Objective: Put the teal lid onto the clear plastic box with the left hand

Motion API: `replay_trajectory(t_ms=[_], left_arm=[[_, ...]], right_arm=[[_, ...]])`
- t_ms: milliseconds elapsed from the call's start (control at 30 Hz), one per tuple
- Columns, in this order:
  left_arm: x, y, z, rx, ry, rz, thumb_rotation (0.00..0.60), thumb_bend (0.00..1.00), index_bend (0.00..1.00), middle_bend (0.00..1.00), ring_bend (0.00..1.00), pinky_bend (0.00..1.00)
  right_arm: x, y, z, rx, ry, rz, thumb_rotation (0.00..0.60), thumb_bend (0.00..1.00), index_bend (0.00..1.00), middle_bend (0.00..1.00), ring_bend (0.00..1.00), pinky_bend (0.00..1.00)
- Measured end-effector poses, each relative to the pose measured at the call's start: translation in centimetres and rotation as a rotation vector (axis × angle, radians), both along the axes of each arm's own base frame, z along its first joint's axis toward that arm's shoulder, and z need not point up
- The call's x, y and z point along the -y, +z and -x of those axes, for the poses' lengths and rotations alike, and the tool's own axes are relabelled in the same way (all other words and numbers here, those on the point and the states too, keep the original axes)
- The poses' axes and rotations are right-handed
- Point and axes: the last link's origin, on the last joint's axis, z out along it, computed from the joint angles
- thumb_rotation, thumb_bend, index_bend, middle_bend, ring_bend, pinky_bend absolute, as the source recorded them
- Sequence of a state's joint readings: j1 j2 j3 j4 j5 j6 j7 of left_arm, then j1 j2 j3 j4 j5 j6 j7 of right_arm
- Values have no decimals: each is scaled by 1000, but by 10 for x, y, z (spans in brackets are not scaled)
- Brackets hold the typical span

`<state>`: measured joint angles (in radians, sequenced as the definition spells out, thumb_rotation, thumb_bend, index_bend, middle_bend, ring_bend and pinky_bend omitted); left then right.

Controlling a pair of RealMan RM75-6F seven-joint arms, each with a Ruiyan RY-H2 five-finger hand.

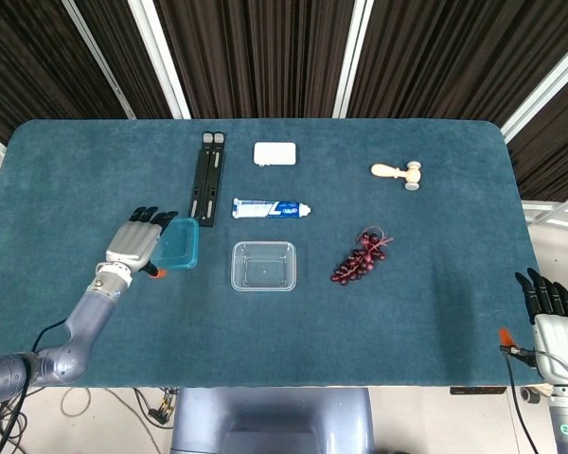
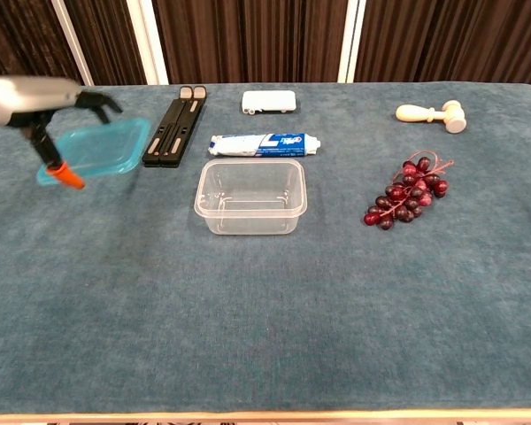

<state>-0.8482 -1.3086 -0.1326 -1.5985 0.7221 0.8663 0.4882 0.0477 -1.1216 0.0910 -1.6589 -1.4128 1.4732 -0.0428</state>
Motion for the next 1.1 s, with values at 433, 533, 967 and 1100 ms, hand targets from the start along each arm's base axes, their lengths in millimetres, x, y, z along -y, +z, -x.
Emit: replay_trajectory(t_ms=[433,533,967,1100], left_arm=[[-3,-5,-96,22,-72,67,600,175,77,382,21,0],[0,-17,-119,21,-88,94,600,175,77,377,19,0],[10,-74,-164,-37,-120,124,600,175,77,362,17,0],[10,-83,-166,-51,-118,111,600,175,81,362,17,0]], right_arm=[[0,1,0,4,-4,5,600,363,46,0,0,0],[0,1,0,5,-4,7,600,362,46,0,0,0],[0,2,1,12,-6,9,600,363,46,0,0,0],[-1,2,1,13,-8,8,600,362,46,0,0,0]])
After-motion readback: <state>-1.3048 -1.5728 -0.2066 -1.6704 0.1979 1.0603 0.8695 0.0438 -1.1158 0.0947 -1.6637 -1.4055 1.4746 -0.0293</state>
